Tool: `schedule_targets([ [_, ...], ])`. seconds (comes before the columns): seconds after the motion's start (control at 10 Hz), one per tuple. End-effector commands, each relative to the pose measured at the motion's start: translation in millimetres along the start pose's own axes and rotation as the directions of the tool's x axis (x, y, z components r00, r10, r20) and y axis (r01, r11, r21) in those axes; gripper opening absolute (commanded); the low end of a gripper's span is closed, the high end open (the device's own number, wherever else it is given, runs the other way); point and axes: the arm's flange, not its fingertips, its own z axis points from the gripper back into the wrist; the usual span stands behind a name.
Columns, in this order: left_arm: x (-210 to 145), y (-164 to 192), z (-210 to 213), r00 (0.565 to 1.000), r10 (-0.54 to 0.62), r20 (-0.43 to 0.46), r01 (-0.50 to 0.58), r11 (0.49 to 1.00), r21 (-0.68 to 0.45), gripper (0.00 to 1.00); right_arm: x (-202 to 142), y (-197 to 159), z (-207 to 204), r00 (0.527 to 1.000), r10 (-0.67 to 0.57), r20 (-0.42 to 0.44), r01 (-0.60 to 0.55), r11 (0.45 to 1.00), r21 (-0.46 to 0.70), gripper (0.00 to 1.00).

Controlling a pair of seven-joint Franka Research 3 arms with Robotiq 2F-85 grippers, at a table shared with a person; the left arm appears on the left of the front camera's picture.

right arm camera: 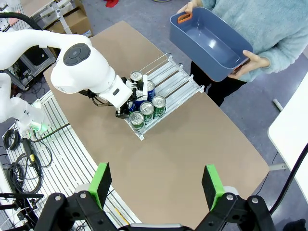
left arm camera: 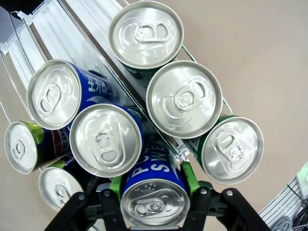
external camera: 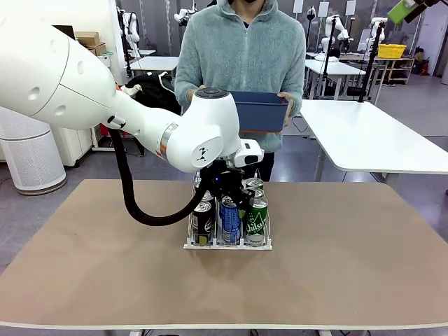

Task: Fill the beverage cans into the dispenser.
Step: Place the picked Ionic drink in the line of the Automatic Can Dispenser with the same cans.

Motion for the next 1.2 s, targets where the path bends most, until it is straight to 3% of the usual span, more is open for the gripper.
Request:
schedule_targets([
  [0.0, 0.0, 0.0, 0.0, 1.000, 0.000, 0.000, 0.000, 1.000, 0.000, 0.74, -3.0, 1.6, -1.6, 1.000, 0.006, -0.001, -0.006, 1.000, 0.010, 1.00],
  [0.1, -2.7, -0.9, 5.3, 1.000, 0.009, -0.005, -0.009, 1.000, 0.014, 0.76, -3.0, 1.6, -1.6, 1.000, 0.006, -0.001, -0.006, 1.000, 0.010, 1.00],
  [0.2, -3.4, -2.0, 9.2, 1.000, 0.023, -0.004, -0.023, 0.999, 0.026, 0.93, -3.0, 1.6, -1.6, 1.000, 0.006, -0.001, -0.006, 1.000, 0.010, 1.00],
  [0.4, -6.6, -5.3, 19.2, 1.000, 0.025, -0.003, -0.025, 0.999, 0.046, 1.00, -3.0, 1.6, -1.6, 1.000, 0.006, -0.001, -0.006, 1.000, 0.010, 1.00],
  [1.0, -15.2, -16.5, 47.1, 0.999, 0.029, 0.040, -0.033, 0.994, 0.101, 1.00, -3.0, 1.6, -1.6, 1.000, 0.006, -0.001, -0.006, 1.000, 0.010, 1.00],
  [1.1, -7.1, -8.8, 46.6, 0.999, 0.032, 0.033, -0.033, 0.998, 0.056, 1.00, -3.0, 1.6, -1.6, 1.000, 0.006, -0.001, -0.006, 1.000, 0.010, 1.00],
])
